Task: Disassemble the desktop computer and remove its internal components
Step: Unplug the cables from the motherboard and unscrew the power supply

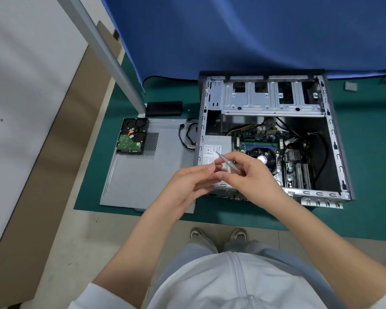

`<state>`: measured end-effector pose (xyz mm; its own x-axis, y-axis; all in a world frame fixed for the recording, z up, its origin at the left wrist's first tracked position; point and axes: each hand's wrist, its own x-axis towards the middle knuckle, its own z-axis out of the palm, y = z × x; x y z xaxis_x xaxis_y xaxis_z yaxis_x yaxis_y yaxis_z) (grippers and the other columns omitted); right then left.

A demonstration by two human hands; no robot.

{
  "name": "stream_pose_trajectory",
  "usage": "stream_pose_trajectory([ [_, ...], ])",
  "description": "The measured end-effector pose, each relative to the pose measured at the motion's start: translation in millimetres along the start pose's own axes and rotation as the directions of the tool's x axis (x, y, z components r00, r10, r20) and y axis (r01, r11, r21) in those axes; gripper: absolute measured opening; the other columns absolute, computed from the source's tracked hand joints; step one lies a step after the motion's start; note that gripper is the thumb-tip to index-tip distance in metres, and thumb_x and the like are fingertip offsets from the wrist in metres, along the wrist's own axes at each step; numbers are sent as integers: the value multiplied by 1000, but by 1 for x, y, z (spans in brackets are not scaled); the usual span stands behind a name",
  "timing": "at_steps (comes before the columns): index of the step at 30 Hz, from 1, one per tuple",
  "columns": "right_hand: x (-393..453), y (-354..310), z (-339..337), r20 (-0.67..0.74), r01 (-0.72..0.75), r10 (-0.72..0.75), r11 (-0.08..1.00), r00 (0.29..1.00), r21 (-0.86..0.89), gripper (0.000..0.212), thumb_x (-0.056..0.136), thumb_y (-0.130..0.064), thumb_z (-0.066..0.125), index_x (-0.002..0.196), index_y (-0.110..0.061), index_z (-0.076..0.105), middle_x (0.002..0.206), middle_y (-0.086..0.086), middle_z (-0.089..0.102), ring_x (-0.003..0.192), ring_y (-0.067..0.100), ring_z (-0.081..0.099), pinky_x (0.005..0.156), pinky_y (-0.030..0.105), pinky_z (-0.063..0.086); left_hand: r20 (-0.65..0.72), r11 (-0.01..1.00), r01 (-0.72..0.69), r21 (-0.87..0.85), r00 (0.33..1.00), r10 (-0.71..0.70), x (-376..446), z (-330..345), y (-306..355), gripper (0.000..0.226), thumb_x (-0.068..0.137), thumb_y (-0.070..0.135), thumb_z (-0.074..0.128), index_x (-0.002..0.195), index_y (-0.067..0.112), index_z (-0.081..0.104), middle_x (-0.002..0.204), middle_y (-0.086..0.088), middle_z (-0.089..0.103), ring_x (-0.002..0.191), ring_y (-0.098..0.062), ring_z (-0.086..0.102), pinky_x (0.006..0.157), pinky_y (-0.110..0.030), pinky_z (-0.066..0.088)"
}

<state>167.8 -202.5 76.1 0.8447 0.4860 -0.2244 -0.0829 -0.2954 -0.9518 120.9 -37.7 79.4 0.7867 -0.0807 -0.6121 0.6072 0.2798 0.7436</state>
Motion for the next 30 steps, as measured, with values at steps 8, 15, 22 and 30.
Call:
stream_pose_trajectory([
  [8,24,2,-41,34,103,-99,980,995,-171,6,78,-33,74,82,-37,72,67,5,64,68,29,57,66,42,51,46,997,67,28,997,-68,14,26,17,22,77,36,65,89,24,78,104,-4,72,103,-16,67,94,-34,47],
  [15,64,0,-51,82,111,-97,974,992,-196,2,77,-36,74,79,-37,72,50,-5,48,47,8,39,48,22,35,-70,972,63,226,996,-48,45,6,51,6,81,21,71,84,20,77,95,-2,74,66,-6,63,62,-20,51],
  [22,135,-17,-48,129,135,-93,922,987,-364,8,75,-36,75,73,-33,67,60,-8,60,49,5,45,52,27,38,-102,952,46,302,995,-16,89,-31,94,3,73,22,78,75,21,77,83,-2,73,59,-5,54,53,-16,45],
  [30,241,22,-65,-280,-75,-166,725,946,-684,21,93,-49,48,84,-32,41,61,-15,46,55,10,45,46,20,22,-492,928,-36,372,840,230,204,-103,113,2,81,20,73,82,18,72,77,8,70,57,5,55,51,-5,39],
])
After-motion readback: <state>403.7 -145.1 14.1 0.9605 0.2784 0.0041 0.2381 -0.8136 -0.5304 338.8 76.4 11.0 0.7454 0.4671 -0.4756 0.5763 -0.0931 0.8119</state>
